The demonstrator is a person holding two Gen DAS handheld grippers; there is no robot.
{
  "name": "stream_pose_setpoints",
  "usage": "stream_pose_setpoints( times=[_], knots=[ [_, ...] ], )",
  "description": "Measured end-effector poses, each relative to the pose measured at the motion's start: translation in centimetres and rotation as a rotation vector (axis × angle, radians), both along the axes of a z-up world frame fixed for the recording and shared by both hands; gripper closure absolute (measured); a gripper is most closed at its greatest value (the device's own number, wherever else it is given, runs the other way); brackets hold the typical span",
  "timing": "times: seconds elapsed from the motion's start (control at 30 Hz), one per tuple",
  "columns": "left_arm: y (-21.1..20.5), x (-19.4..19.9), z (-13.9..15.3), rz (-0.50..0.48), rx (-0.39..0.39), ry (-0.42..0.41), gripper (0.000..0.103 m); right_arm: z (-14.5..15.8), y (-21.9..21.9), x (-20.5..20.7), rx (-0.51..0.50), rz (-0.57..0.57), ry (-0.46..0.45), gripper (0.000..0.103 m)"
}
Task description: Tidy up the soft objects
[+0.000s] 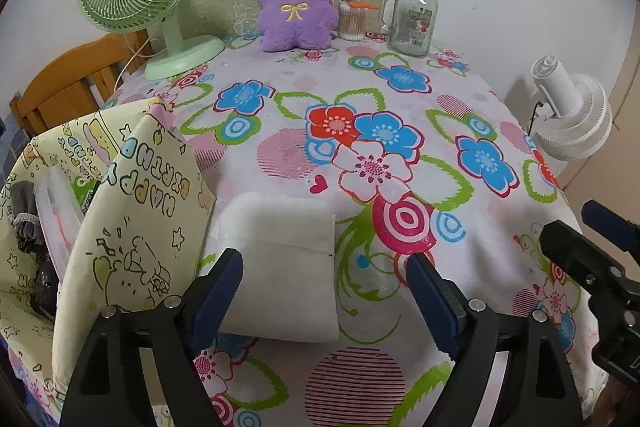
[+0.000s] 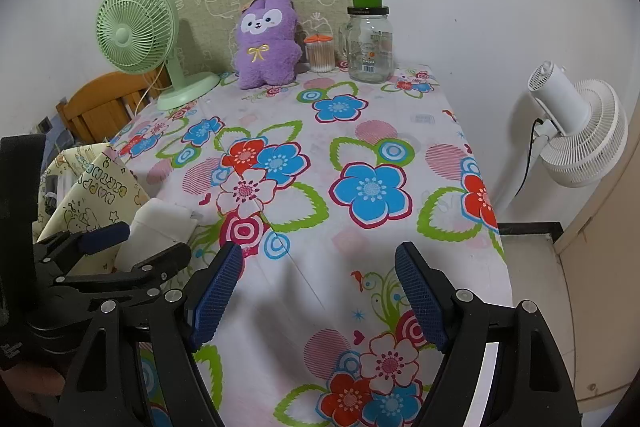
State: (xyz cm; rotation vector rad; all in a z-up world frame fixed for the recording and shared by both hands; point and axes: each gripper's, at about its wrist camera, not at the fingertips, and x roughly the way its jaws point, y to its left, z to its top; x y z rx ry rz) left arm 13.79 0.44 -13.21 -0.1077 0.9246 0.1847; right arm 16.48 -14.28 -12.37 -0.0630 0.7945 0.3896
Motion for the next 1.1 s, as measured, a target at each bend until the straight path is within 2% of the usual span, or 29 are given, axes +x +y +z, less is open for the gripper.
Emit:
stream_pose_setpoints(
  times=[0.27, 0.7, 1.0, 1.1],
  knots=[
    [-0.3, 0.5, -0.9, 0.034, 0.033, 0.039, 0.015, -0.3, -0.5, 0.0, 0.003, -0.009, 0.007, 0.022],
    [-1.6, 1.4, -3.0, 0.033, 0.163, 0.087, 0.005, -0.7, -1.4, 0.3, 0.012, -0.027, 0.016, 0.022],
    [-1.8, 1.5, -3.0, 0.039, 0.183, 0.088, 0.005, -1.0, -1.5, 0.3, 0.020, -0.027, 0.021, 0.022],
    [-1.8, 1.5, -3.0, 0.037, 0.184, 0.087, 0.009, -1.1, -1.5, 0.2, 0.018, -0.026, 0.021, 0.022]
  ],
)
